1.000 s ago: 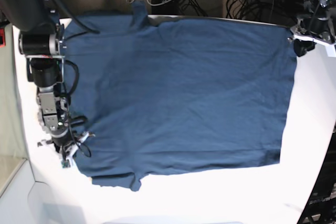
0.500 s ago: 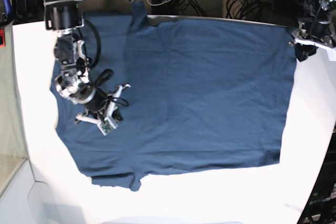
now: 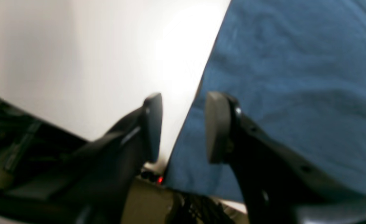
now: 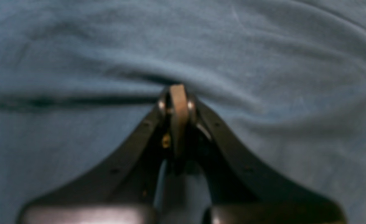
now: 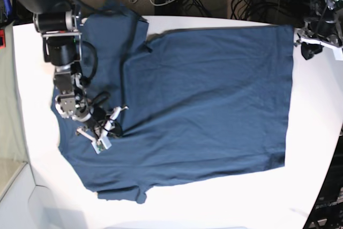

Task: Layout the t-shirt on the table in an organized manner, then fold the t-shirt properly
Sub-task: 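Grasp the shirt side with the right gripper and drag it toward the collar, then grasp the shoulder corners with both grippers and pull them apart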

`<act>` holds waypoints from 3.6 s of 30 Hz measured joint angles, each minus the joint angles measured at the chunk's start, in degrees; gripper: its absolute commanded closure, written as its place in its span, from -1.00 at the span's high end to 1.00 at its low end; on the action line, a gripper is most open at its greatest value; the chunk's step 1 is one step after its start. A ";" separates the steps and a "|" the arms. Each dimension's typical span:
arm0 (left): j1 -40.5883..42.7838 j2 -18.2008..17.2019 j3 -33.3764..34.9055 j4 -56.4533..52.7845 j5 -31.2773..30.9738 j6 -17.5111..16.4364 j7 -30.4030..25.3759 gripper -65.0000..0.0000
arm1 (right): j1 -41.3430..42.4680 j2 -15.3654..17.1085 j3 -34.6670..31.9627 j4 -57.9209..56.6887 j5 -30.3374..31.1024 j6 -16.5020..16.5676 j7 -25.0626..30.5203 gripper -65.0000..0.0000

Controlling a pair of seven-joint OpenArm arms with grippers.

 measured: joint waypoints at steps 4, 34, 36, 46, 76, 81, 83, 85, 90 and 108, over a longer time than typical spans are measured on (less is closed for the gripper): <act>-2.16 -0.15 0.04 -1.95 -0.42 -0.07 -0.68 -0.31 | -3.32 0.35 0.02 5.73 -0.66 -0.42 -1.01 -1.00; -15.67 -7.34 12.39 -26.77 -3.17 -2.54 -5.42 -0.31 | -21.99 3.06 12.50 43.45 -1.77 2.60 -9.49 -1.00; -16.44 -7.34 12.37 -26.95 -2.71 -2.10 -4.94 -0.31 | -23.76 3.65 14.58 43.47 -1.90 4.74 -9.62 -1.00; -19.12 -7.45 12.74 -24.57 -0.87 -0.11 0.13 -0.31 | -32.13 3.17 20.41 45.29 -2.51 8.11 -9.94 -1.00; -6.99 -4.81 0.04 -7.48 12.79 -19.15 8.09 0.37 | -45.51 -9.09 36.37 62.47 -1.88 8.15 -19.37 -0.01; -9.20 -3.78 -2.64 -12.26 18.71 -18.67 7.21 0.34 | -46.34 -8.74 38.38 62.38 -1.95 8.13 -19.37 -0.01; -9.99 -3.85 -2.58 -13.57 18.69 -18.71 6.62 0.34 | -47.08 -8.90 38.16 62.38 -1.75 8.13 -19.08 -0.01; -10.34 -4.00 -2.58 -14.78 18.75 -18.73 6.21 0.34 | -47.89 -9.07 38.12 62.36 -1.77 8.13 -19.17 -0.01; -11.54 -4.00 -2.25 -17.84 18.88 -18.71 4.04 0.34 | -47.69 -9.55 38.56 62.27 -1.88 8.13 -19.12 -0.01; -11.98 -4.55 1.46 -20.35 17.68 -18.67 0.42 -1.00 | -51.60 -11.76 40.68 62.58 -1.92 8.13 -19.32 0.00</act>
